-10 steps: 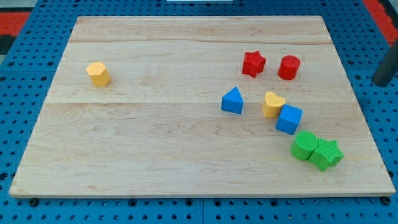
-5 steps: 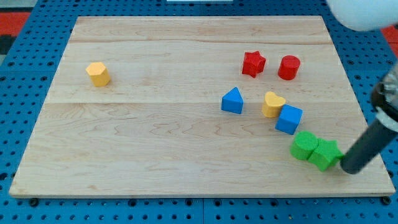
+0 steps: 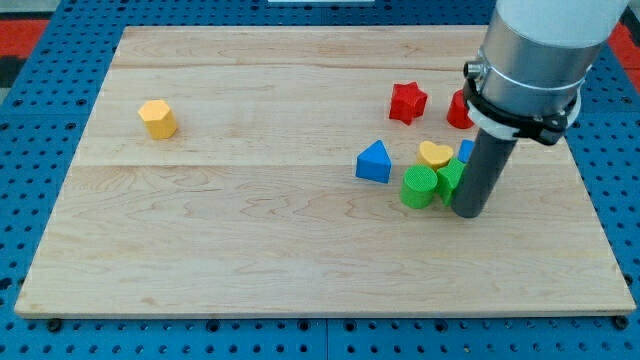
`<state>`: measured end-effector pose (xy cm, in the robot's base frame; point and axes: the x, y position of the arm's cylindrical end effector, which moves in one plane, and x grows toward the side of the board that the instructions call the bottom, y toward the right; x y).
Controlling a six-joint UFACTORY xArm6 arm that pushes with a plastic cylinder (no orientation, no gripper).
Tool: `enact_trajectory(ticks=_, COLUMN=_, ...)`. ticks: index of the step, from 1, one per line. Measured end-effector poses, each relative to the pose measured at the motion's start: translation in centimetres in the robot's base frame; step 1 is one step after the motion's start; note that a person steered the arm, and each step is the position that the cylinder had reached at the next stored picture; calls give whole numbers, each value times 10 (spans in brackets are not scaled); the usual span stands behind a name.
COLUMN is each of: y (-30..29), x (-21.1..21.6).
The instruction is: Push green star into yellow heart and blue cube
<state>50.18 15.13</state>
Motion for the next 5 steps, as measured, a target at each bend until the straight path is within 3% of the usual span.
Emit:
enact_trajectory(ticks=2, y=0, x=-32)
enact_trajectory(ticks=4, y=10, x=46)
enact_trajectory(ticks=5, y=-26, x=36)
